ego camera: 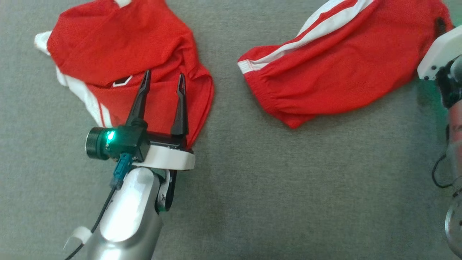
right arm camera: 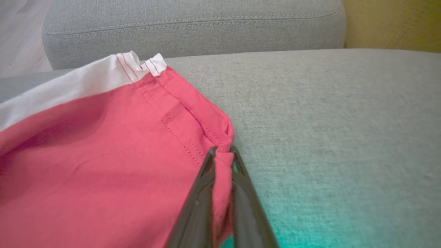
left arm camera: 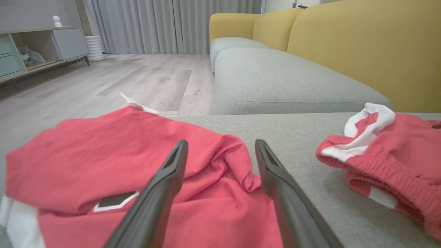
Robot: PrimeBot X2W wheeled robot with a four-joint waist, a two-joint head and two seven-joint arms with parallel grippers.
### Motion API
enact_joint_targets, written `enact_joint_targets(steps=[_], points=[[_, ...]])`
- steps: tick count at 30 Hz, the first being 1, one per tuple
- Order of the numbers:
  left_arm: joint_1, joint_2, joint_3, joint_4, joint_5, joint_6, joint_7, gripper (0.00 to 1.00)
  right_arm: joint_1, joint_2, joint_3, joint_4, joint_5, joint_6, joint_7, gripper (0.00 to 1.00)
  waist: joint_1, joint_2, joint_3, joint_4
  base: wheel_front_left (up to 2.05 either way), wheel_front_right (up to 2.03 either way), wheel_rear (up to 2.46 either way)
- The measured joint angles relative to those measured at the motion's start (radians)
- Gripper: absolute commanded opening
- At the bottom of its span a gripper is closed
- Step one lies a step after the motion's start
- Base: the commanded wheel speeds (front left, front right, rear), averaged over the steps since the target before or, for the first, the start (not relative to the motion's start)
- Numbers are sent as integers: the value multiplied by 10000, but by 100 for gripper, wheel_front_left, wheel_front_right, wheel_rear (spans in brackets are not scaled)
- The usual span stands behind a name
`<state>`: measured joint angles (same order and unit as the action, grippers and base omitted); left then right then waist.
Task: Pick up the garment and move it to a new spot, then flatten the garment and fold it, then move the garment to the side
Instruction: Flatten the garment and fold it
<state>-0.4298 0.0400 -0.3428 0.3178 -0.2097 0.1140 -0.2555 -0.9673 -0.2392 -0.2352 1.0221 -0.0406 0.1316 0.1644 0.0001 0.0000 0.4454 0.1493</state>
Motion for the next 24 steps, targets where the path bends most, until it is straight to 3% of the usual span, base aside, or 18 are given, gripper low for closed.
enact_joint_targets(steps=[11,24], points=[[276,-6,140,77,86,-12,0,100,983,-617,236,107,1300,0,-1047,0,-1,0,-868,-785,0,0,0],[761,-2,508,144,190,-182,0,100,3046,-1250,-1356,-635,2100,0,-1214,0,-2,0,-1616,-1222,0,0,0]])
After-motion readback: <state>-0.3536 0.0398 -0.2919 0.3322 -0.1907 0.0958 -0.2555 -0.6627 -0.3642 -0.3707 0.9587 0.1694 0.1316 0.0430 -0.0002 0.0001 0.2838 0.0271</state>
